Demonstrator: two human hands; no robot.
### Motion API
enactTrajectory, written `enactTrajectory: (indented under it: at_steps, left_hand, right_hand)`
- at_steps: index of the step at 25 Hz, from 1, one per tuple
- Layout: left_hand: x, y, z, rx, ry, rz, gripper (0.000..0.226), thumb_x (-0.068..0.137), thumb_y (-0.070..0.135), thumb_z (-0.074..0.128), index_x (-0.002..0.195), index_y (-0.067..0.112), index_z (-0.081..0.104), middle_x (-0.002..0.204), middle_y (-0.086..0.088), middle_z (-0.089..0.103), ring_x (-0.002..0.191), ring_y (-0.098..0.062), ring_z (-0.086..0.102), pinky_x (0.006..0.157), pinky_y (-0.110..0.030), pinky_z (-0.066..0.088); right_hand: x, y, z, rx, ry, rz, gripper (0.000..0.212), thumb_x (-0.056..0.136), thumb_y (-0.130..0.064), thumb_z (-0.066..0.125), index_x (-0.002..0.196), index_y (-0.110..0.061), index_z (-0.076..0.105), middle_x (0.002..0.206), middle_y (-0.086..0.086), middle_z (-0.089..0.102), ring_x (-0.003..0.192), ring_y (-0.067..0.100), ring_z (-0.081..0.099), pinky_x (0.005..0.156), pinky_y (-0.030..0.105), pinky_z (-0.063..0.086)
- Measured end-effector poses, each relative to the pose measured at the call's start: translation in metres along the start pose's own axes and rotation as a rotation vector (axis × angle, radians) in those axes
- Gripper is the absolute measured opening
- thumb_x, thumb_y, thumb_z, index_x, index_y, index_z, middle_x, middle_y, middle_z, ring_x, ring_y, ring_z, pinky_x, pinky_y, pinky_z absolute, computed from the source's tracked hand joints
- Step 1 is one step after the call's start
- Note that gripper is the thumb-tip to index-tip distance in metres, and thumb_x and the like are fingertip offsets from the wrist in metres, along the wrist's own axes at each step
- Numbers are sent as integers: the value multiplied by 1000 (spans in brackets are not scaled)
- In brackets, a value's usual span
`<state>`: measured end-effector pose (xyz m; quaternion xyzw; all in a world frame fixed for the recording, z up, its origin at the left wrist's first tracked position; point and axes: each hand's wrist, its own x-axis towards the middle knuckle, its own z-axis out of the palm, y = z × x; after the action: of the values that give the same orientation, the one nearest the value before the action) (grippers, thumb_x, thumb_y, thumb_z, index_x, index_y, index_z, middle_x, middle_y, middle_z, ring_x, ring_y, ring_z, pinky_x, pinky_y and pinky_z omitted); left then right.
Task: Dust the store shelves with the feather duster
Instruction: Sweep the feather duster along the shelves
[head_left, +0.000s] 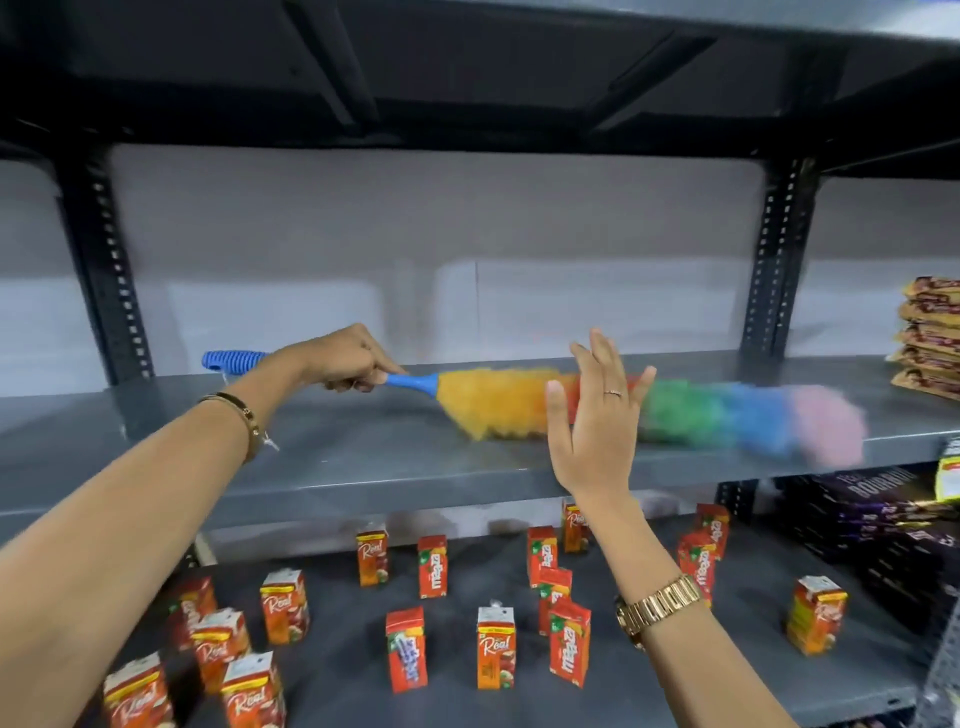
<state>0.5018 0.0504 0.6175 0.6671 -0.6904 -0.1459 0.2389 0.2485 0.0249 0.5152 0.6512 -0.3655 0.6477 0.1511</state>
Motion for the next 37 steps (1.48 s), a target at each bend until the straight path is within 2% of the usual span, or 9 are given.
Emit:
enactTrajectory:
  at_steps: [4, 9, 13, 17, 23, 26, 30, 34, 37]
  left_hand:
    - [-20, -22, -25, 26, 255, -117, 44, 79, -8, 43, 103, 12, 74, 49, -7, 43, 40, -15, 24, 38, -14, 21]
    - [-67, -62, -43, 41, 110, -248, 34, 80, -8, 44, 91, 8, 72, 49, -7, 41, 32, -11, 26, 35, -13, 21]
    - [-87, -78, -66, 158, 334, -347, 30, 55, 9, 45, 73, 14, 69, 56, -12, 52, 48, -20, 38, 47, -22, 30]
    - [-111, -88, -78, 89, 223, -389, 22, 67, 1, 45, 72, 0, 66, 41, -6, 40, 28, -13, 25, 37, -15, 22]
    - [-136, -94, -92, 149, 381, -454, 18, 80, -2, 48, 69, 3, 60, 48, -4, 46, 42, -19, 39, 41, -19, 30]
    - [-165, -103, -99, 114, 264, -505, 20, 63, 1, 46, 51, 7, 61, 40, -4, 38, 35, -16, 26, 37, -15, 22]
    - [-181, -100, -109, 165, 413, -564, 23, 69, -3, 50, 70, -2, 72, 29, 1, 39, 31, -17, 29, 32, -11, 24]
    - [-211, -116, -120, 141, 362, -687, 30, 76, -7, 46, 62, 5, 69, 39, -5, 43, 33, -16, 28, 39, -16, 23]
    - [-224, -108, -117, 186, 561, -773, 21, 75, -3, 50, 56, 3, 56, 51, -10, 44, 46, -23, 37, 41, -21, 29]
  right_hand:
    - [-5, -30, 15, 79, -29, -29, 49, 96, -35, 35, 125, 0, 54, 139, 17, 46, 131, 28, 36, 112, 41, -6]
    - [-10, -62, 30, 174, -43, -45, 45, 96, -34, 36, 121, -2, 55, 137, 18, 48, 131, 29, 38, 113, 39, -6]
    - [-16, -84, 40, 230, -68, -62, 46, 96, -33, 36, 120, -1, 57, 136, 18, 49, 130, 29, 38, 113, 40, -5]
    - [-17, -102, 47, 291, -77, -66, 42, 96, -32, 38, 118, -2, 58, 135, 18, 50, 128, 30, 41, 113, 40, -5]
    - [-20, -123, 57, 353, -103, -97, 43, 96, -32, 37, 118, -3, 59, 136, 19, 49, 128, 31, 41, 113, 36, -7]
    - [-22, -133, 64, 383, -116, -95, 43, 96, -33, 37, 116, -3, 60, 134, 18, 51, 126, 30, 43, 113, 37, -6]
    - [-29, -151, 73, 445, -151, -113, 42, 96, -31, 37, 117, -2, 59, 135, 19, 49, 128, 29, 41, 113, 40, -5]
    - [-34, -172, 80, 516, -185, -125, 42, 95, -31, 38, 114, -1, 60, 134, 20, 50, 126, 31, 43, 112, 38, -6]
    - [-40, -185, 86, 545, -217, -145, 43, 95, -32, 37, 115, -1, 60, 135, 20, 49, 127, 30, 42, 112, 38, -6]
